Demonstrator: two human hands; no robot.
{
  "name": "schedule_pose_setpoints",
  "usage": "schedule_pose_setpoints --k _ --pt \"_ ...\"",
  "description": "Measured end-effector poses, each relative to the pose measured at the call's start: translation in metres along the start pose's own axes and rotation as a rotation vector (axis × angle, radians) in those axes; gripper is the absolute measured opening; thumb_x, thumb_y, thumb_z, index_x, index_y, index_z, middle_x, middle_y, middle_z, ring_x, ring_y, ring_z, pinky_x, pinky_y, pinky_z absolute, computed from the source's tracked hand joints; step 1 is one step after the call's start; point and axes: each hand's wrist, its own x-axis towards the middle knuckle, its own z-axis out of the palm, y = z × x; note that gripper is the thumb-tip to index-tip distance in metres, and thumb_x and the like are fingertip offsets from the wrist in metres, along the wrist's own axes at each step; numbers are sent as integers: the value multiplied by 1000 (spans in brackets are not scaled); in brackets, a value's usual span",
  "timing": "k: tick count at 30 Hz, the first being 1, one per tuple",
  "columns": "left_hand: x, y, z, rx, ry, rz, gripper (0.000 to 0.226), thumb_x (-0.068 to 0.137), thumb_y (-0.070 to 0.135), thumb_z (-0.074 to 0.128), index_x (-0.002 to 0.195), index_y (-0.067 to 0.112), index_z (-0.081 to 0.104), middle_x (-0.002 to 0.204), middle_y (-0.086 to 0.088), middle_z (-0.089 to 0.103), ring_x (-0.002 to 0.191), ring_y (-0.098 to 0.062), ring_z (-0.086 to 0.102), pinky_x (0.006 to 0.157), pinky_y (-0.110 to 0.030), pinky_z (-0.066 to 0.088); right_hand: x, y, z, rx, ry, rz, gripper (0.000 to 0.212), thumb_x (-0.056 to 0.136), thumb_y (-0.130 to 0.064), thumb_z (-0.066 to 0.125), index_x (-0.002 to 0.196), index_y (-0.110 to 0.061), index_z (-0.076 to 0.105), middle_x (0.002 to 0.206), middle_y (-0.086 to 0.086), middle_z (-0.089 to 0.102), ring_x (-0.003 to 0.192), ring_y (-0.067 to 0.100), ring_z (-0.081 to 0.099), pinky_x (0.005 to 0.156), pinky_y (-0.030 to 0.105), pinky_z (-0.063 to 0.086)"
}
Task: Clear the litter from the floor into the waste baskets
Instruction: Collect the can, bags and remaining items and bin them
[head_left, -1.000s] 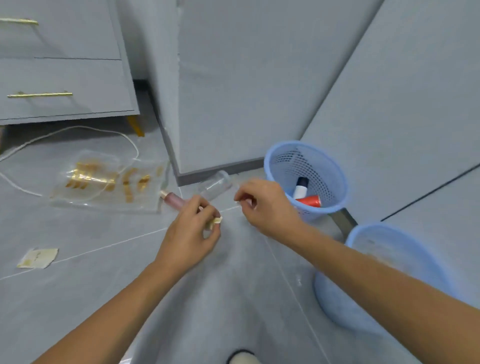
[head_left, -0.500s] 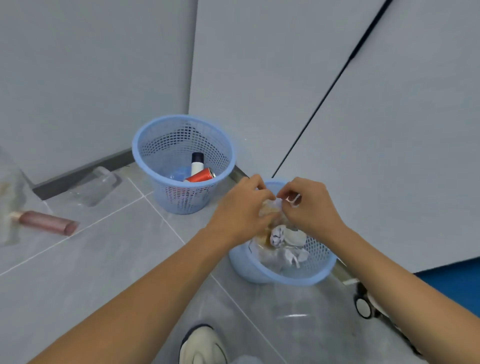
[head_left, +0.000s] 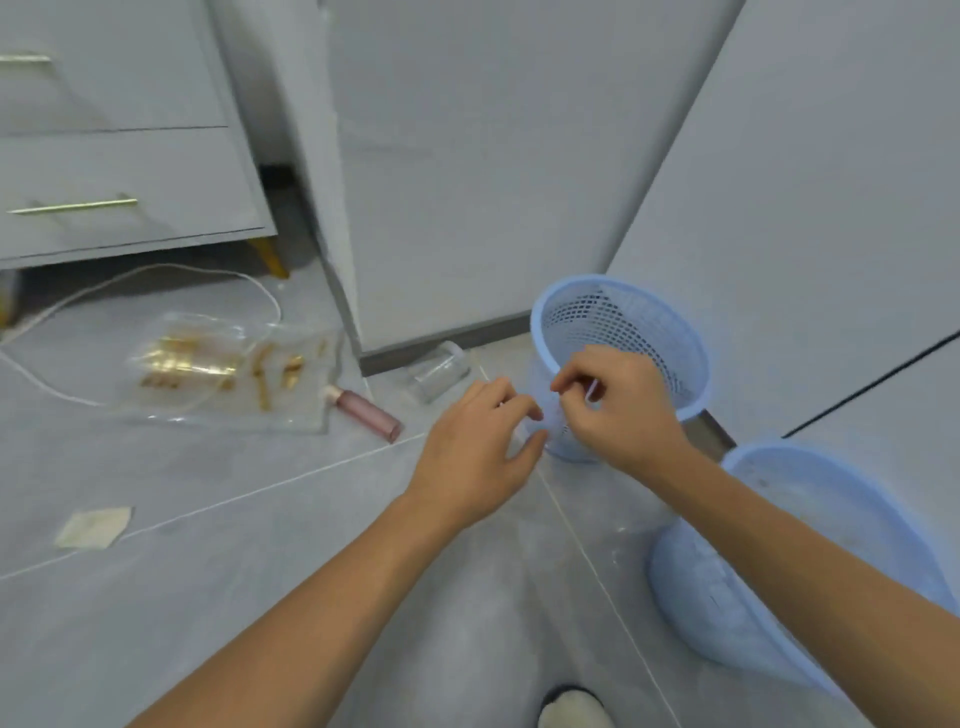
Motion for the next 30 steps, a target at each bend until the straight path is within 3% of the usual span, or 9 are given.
schedule_pose_setpoints --k 3,8,11,14,19,24,30 --pt "-38 -56 -36 50 10 -167 24 97 44 56 112 29 66 105 12 56 105 -12 52 73 -30 47 26 -45 66 69 -156 -58 18 78 -22 53 79 -22 71 75 -8 68 69 13 61 69 40 54" --pt "-97 -136 -69 122 -6 -455 30 97 43 53 124 32 60 117 13 55 115 -12 51 85 -36 51 57 -90 178 74 -434 -124 17 84 -26 54 89 -26 70 84 -11 67 76 11 63 72 40 55" --pt "-122 -176 -74 139 -46 -621 37 97 42 53 133 31 55 125 9 53 121 -15 50 88 -35 51 67 -101 233 37 -641 -119 28 85 -22 60 112 -24 68 109 -6 68 102 16 63 90 40 54" --pt "-135 -208 -69 136 -80 -757 42 96 39 53 137 31 52 131 7 52 124 -17 49 89 -36 51 72 -108 278 -80 -840 -205 53 88 -27 60 140 -24 52 143 -2 54 135 20 47 111 40 40" --pt "-149 -242 -58 136 -110 -895 48 96 35 52 144 31 47 135 2 51 127 -23 49 94 -38 50 84 -109 337 -220 -908 -365 71 91 -27 57 156 -21 31 165 3 27 155 24 16 121 45 24" --pt "-156 -260 -57 78 -30 -979 55 97 33 55 150 28 43 143 1 49 134 -24 42 106 -40 43 67 -111 365 -245 -935 -411 76 87 -29 57 157 -25 28 169 7 16 154 31 15 127 42 12" --pt "-172 -269 -54 101 115 -1070 55 102 42 46 156 36 36 154 -4 34 142 -26 32 112 -44 38 17 -137 353 -128 -999 -517 72 86 -32 58 153 -23 34 168 2 21 146 29 27 120 44 24"
